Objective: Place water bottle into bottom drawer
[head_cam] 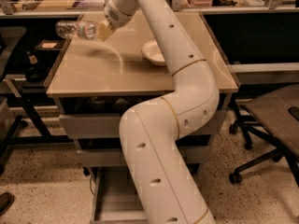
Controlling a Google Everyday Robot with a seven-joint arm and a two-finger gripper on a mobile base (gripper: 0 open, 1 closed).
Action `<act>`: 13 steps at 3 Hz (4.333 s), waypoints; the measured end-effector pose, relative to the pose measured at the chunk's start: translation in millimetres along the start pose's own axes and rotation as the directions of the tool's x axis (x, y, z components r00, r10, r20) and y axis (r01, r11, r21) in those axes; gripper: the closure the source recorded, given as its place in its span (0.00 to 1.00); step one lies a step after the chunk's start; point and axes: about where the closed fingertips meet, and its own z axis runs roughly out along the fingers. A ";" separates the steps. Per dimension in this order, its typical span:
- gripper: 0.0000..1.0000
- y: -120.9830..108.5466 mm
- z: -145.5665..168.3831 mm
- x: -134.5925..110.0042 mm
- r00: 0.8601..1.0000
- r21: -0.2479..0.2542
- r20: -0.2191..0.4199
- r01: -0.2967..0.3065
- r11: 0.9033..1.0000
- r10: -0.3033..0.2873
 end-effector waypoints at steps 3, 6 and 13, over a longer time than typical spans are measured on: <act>1.00 -6.5 34.8 69.7 0.991 -0.049 -0.034 -0.132 0.990 0.130; 1.00 -4.2 -3.1 36.4 0.989 0.011 0.015 -0.145 0.989 0.145; 1.00 61.0 -163.9 114.5 0.932 0.159 0.162 -0.350 0.923 0.325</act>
Offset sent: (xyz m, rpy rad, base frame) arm -0.1267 -0.0558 -0.0709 0.1445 -0.0389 -0.0881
